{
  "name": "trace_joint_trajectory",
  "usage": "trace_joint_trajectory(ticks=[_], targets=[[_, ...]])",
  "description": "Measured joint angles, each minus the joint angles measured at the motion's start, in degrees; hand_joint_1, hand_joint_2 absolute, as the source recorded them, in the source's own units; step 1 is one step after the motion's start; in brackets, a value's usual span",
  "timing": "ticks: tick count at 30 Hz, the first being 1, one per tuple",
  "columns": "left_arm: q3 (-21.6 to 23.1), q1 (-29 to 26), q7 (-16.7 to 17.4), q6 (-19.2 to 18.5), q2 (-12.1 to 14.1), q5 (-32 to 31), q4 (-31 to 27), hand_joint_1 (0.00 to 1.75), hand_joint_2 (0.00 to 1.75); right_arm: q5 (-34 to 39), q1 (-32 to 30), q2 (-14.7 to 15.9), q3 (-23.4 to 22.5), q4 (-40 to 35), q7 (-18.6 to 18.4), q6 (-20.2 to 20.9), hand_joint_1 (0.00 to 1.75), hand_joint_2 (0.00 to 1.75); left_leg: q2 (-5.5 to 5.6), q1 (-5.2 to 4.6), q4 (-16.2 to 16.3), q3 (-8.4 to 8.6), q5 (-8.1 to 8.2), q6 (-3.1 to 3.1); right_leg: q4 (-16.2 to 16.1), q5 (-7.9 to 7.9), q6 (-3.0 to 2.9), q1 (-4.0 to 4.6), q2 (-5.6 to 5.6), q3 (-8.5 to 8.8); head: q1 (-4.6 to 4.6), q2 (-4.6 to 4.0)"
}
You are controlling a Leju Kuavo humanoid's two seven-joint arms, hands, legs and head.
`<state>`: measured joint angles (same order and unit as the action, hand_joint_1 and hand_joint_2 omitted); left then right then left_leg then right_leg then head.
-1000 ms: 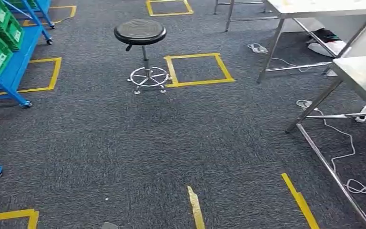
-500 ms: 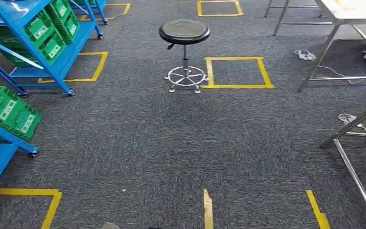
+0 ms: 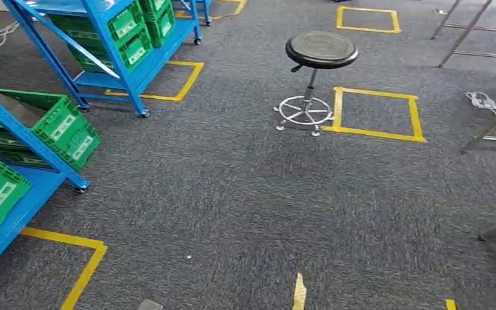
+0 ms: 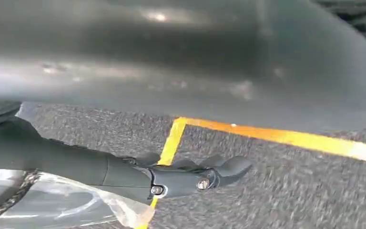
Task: Take the parts from the cabinet and place them on the table.
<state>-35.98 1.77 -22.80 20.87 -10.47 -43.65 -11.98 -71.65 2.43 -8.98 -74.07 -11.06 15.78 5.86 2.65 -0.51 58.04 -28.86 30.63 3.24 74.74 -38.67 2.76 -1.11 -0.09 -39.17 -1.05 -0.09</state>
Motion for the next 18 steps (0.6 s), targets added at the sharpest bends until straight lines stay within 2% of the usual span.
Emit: trace_joint_trajectory(ticks=[1, 2, 3, 4, 5, 6, 7, 8, 9, 10, 11, 12, 13, 14, 15, 16, 17, 18], targets=[[-0.02, -0.21, 0.00, 0.00, 0.00, 0.00, 0.00, 0.00, 0.00, 0.02, -0.06, 0.00, -0.02, 0.00, 0.00, -0.02, 0.00, 0.00, 0.85, 0.02, 0.01, 0.98, 0.67, -0.10, -2.42, 1.78, -0.07, 0.00, 0.06, -0.09, 0.00, 0.00], [-0.02, -0.28, 0.00, 0.00, 0.00, 0.00, 0.00, 0.00, 0.00, 0.00, -0.12, 0.02, -0.02, 0.00, 0.00, -0.02, 0.00, 0.00, 1.65, 0.11, 0.01, 2.08, 1.44, -0.27, -6.43, 4.51, -0.12, -0.01, 0.35, 0.64, 0.04, 0.00], [-0.02, -0.26, 0.00, 0.00, -0.09, 0.00, 0.00, 0.00, 0.00, 0.00, -0.20, 0.02, -0.02, 0.00, 0.00, -0.02, 0.00, 0.00, 2.34, 0.23, 0.00, 3.12, 2.26, -0.48, -10.99, 8.64, -0.11, -0.07, 1.40, 1.49, 0.02, 0.00], [-0.02, -0.34, 0.00, 0.00, -0.09, 0.00, 0.04, 0.00, 0.00, 0.00, -0.53, 0.02, -0.02, 0.00, 0.00, -0.02, 0.00, 0.00, 2.89, 0.28, -0.06, 2.93, 3.05, -0.75, -14.41, 13.99, 0.06, -0.30, 4.11, 1.32, 0.39, -0.02], [-0.02, -0.11, 0.00, 0.00, -0.09, 0.00, 0.07, 0.00, 0.00, 0.02, -0.45, 0.02, -0.02, 0.00, 0.00, -0.02, 0.00, 0.00, 3.69, 0.33, 0.04, 3.36, 3.41, -1.12, -14.82, 11.71, -0.42, -0.25, 4.55, 1.32, 0.37, 0.00], [-0.02, 0.05, -0.02, 0.00, -0.13, 0.02, 0.09, 0.00, 0.00, 0.02, -0.37, 0.02, 0.00, 0.00, 0.00, -0.02, 0.00, 0.00, 4.17, 0.59, -0.39, 3.10, 3.71, -1.58, -14.90, 11.78, -0.93, 0.14, 4.19, 2.22, 0.24, 0.00], [-0.02, -0.04, -0.09, 0.00, -0.15, 0.02, 0.09, 0.00, 0.00, 0.02, -0.41, 0.02, -0.02, 0.00, -0.18, -0.02, 0.00, 0.00, 4.46, 0.82, -0.72, 3.90, 3.23, -2.13, -15.34, 12.04, -1.51, 0.31, 3.65, 2.48, 0.22, 0.00], [-0.02, -0.17, -0.15, -0.04, -0.13, 0.02, 0.09, 0.00, 0.00, 0.02, -0.56, 0.04, -0.04, 0.00, -0.15, -0.07, 0.00, 0.00, 4.46, 0.80, -1.05, 4.07, 2.68, -2.38, -15.78, 11.79, -2.01, 0.39, 2.78, 3.27, 0.31, 0.00], [0.00, -0.21, -0.13, -0.02, -0.09, 0.07, 0.09, 0.00, 0.00, 0.02, -0.61, -0.07, -0.07, 0.00, -0.13, -0.09, 0.00, 0.00, 3.60, 0.77, 0.00, 4.01, 2.54, -2.49, -16.58, 12.02, -2.35, 0.13, 2.37, 4.60, 0.17, 0.00], [0.00, -0.10, -0.13, 0.02, -0.09, 0.11, 0.09, 0.00, 0.00, 0.07, -0.57, -0.02, -0.09, -0.02, -0.13, -0.11, 0.00, 0.00, 0.59, 0.55, 3.25, 2.44, 1.45, -2.83, -17.18, 11.71, -2.72, 0.17, 1.71, 5.62, 0.29, 0.00], [0.00, 0.12, -0.13, 0.04, -0.11, 0.35, 0.09, 0.00, 0.00, 0.07, -0.55, -0.02, -0.07, -0.02, -0.11, -0.09, 0.00, 0.00, -0.97, 0.49, 7.68, -0.53, 1.31, -3.04, -17.69, 11.32, -3.10, 0.30, 0.92, 6.50, -0.02, 0.00], [0.00, 0.34, -0.13, 0.02, -0.11, 0.37, 0.09, 0.00, 0.00, 0.07, -0.52, -0.02, -0.07, -0.02, -0.11, -0.09, 0.00, 0.00, -1.59, 0.51, 11.63, -3.47, 2.74, -3.26, -18.00, 10.80, -3.17, 0.43, 0.17, 7.29, 0.15, 0.00], [0.00, 0.34, -0.15, 0.00, -0.11, 0.44, 0.09, 0.00, 0.00, 0.07, -0.52, -0.02, -0.07, -0.02, -0.11, -0.09, 0.00, 0.00, -1.83, 0.51, 14.77, -6.08, 5.34, -3.43, -18.20, 10.13, -3.30, 0.49, -0.56, 8.17, 0.07, 0.00], [0.00, 0.27, -0.17, -0.07, -0.11, 0.44, 0.09, 0.00, 0.00, 0.04, -0.52, -0.02, -0.07, -0.02, -0.11, -0.09, 0.00, 0.00, -1.86, 0.50, 16.15, -7.94, 7.50, -3.63, -18.21, 9.37, -3.31, 0.53, -1.16, 9.05, 0.09, 0.00], [0.00, 0.08, -0.24, -0.07, -0.09, 0.44, 0.09, 0.00, 0.00, 0.04, -0.50, -0.02, -0.07, -0.02, -0.09, -0.09, 0.00, 0.00, -1.87, 0.51, 15.89, -8.89, 8.07, -3.58, -18.21, 8.63, -3.30, 0.58, -1.60, 9.99, 0.02, 0.00], [-0.02, -0.14, -0.24, -0.11, -0.07, 0.48, 0.09, 0.00, 0.00, 0.04, -0.47, -0.02, -0.07, -0.02, -0.04, -0.09, 0.00, 0.00, -1.90, 0.49, 14.04, -9.01, 6.92, -3.33, -18.21, 7.83, -3.29, 0.67, -2.13, 11.15, 0.04, 0.00], [-0.02, -0.17, -0.28, -0.26, -0.07, 0.46, 0.09, 0.00, 0.00, 0.04, -0.44, -0.02, -0.07, -0.02, 0.04, -0.09, 0.00, 0.00, -2.07, 0.33, 10.69, -8.54, 3.92, -2.90, -18.24, 6.99, -3.28, 0.87, -2.72, 12.34, 0.00, 0.00], [-0.02, -0.15, -0.37, -0.28, -0.07, 0.44, 0.09, 0.00, 0.00, 0.04, -0.43, -0.02, -0.07, -0.02, 0.09, -0.09, 0.00, 0.00, -2.95, 0.04, 6.68, -7.86, -0.37, -2.15, -18.30, 6.18, -3.18, 1.05, -3.39, 13.42, 0.00, 0.00]])
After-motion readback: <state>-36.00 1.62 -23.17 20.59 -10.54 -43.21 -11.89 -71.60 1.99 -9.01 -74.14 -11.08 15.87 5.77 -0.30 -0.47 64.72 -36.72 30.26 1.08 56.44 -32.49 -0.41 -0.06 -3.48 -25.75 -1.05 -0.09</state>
